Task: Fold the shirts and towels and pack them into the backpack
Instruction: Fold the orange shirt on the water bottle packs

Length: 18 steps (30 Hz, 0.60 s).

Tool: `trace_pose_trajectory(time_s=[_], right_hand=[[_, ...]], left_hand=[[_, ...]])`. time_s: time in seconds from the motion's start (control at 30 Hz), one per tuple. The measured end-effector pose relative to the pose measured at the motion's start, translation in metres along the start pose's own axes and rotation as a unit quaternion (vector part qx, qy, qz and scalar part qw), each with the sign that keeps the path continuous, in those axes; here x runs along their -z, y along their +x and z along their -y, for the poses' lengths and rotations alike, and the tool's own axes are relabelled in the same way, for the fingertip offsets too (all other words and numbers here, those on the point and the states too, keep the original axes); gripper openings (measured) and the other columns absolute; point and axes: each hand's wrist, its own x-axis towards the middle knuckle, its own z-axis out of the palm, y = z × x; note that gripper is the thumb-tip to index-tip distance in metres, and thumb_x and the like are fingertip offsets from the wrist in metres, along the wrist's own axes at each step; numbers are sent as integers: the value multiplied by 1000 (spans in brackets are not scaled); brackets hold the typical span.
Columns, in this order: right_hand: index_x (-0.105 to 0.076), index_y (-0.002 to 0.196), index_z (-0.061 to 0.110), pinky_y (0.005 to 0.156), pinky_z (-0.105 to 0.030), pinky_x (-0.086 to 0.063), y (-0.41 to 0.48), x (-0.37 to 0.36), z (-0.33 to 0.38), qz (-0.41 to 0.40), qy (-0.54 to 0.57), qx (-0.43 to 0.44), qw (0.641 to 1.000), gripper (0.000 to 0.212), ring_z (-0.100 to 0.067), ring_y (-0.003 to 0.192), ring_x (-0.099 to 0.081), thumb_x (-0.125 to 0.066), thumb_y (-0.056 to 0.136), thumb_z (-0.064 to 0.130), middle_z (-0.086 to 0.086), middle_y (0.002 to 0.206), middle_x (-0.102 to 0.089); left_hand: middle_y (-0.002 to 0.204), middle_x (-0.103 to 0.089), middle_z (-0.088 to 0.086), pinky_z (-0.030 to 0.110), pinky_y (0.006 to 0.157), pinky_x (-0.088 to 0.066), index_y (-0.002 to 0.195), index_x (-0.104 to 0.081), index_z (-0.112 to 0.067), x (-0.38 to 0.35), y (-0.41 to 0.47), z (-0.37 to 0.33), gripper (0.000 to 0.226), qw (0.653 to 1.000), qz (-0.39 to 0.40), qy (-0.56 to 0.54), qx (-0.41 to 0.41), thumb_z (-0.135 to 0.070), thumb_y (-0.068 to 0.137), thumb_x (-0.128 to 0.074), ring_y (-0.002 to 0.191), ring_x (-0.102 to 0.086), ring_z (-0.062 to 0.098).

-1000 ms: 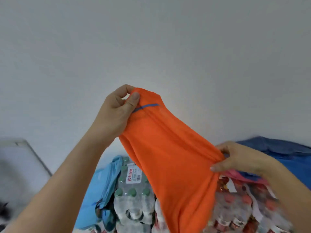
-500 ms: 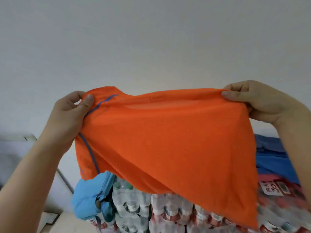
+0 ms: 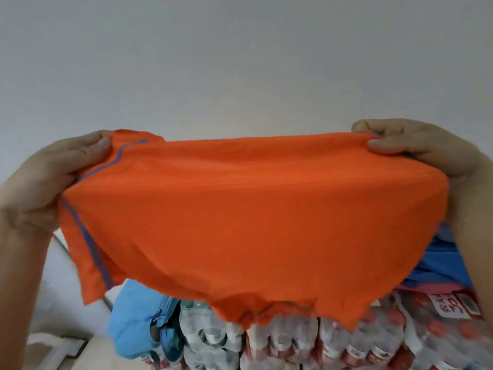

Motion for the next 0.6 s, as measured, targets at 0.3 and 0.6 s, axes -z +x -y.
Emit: trace_pose_trajectory(time_s=[0.3, 0.6], right_hand=[[-65, 75, 9, 48, -24, -40, 64, 20, -144, -185, -309, -240, 901, 24, -13, 54, -48, -76, 79, 30, -2, 62, -57], [-61, 87, 9, 73, -41, -48, 102, -1, -320, -310, -556, -285, 717, 7, -41, 90, -62, -59, 84, 16, -20, 91, -68]], left_hand=[[72, -65, 4, 33, 63, -42, 85, -59, -25, 8, 93, 228, 13, 909, -40, 405, 85, -37, 88, -62, 75, -61, 28], [88, -66, 20, 40, 66, -43, 108, -46, -18, -9, 122, 390, 16, 829, 57, 556, 25, -30, 96, -44, 82, -63, 42]])
